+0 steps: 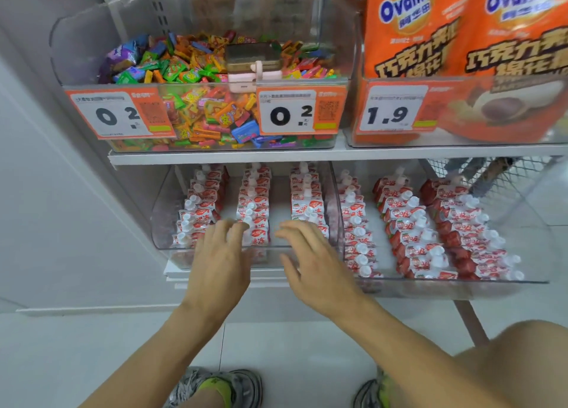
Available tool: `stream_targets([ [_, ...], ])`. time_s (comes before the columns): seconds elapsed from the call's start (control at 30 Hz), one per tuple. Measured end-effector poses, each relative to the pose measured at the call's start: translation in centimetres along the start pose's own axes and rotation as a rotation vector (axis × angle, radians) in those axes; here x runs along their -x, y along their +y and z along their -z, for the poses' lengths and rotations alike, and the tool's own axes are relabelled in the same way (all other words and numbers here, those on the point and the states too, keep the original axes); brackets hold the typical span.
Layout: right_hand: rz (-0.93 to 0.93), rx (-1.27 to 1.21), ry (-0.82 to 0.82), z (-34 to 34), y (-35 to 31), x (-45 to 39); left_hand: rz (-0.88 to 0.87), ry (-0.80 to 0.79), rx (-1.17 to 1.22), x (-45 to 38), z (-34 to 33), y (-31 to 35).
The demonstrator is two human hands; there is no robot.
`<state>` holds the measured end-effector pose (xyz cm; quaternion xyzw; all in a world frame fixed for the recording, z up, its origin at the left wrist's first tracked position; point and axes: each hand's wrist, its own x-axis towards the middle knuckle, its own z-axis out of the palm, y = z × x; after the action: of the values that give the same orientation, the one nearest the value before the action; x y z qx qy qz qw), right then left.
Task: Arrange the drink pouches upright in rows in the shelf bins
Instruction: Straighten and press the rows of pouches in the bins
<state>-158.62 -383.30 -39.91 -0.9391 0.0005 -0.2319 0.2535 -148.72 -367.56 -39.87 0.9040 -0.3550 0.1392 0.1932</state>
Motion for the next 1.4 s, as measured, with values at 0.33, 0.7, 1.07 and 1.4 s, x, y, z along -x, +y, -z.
stream_targets([
  [0.33, -0.361, 0.276, -0.003, 18.4, 15.1, 12.6, -0.442, -0.154, 0.203, 0.1, -6.6, 20.3],
  [0.7, -0.157, 0.184, -0.031, 16.2, 19.8, 14.8, -0.27, -0.214, 0.268, -0.9, -10.8, 22.3],
  [1.07, -0.275, 0.09, 0.081, 15.5, 21.4, 9.6, -0.183, -0.102, 0.275, -6.1, -11.4, 22.6],
  [1.4, -0.37, 0.114, 0.063, 14.9, 20.9, 10.3, -0.229, -0.136, 0.257, -4.8, -11.7, 22.0],
])
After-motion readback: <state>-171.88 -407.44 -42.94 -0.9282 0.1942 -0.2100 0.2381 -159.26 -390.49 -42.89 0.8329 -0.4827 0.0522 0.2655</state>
